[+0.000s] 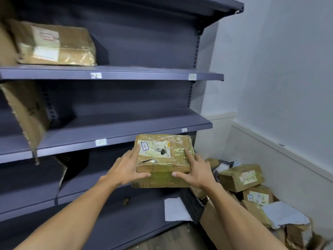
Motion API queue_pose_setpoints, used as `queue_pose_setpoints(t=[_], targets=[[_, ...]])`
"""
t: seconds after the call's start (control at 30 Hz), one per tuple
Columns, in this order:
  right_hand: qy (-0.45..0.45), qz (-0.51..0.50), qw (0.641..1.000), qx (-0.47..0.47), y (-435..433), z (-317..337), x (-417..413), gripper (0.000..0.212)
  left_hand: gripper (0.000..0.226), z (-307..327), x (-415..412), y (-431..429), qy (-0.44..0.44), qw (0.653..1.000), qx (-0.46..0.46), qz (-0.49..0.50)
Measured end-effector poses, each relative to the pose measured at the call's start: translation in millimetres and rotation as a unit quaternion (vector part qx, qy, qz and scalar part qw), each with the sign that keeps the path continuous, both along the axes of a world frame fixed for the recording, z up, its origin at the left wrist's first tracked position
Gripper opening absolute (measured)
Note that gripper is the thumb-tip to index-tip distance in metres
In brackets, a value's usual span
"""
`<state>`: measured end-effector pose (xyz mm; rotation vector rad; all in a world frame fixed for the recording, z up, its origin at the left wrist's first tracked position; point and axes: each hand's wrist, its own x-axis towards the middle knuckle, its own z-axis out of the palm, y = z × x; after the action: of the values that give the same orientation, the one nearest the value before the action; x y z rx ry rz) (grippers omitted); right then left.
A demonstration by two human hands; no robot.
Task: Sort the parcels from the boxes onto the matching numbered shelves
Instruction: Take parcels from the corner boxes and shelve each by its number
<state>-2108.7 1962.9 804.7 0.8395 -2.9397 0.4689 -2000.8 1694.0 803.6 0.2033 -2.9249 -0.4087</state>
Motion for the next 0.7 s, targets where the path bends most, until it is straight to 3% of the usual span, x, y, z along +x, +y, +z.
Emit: queue_pose_setpoints(t=[0.27, 0.7], targets=[[0.020, 0.104, 0.994, -0.015, -48.8, 9.0, 4.1, 0.137, 0.125, 4.3, 56.9, -20.7, 0.013, 0.994, 0.000, 0.112], [0.029, 0.213, 0.977, -0.016, -80.2, 11.5, 11.6, 0.117, 0.119, 29.5, 116.5, -4.8, -0.011, 0.974, -0.023, 0.227]])
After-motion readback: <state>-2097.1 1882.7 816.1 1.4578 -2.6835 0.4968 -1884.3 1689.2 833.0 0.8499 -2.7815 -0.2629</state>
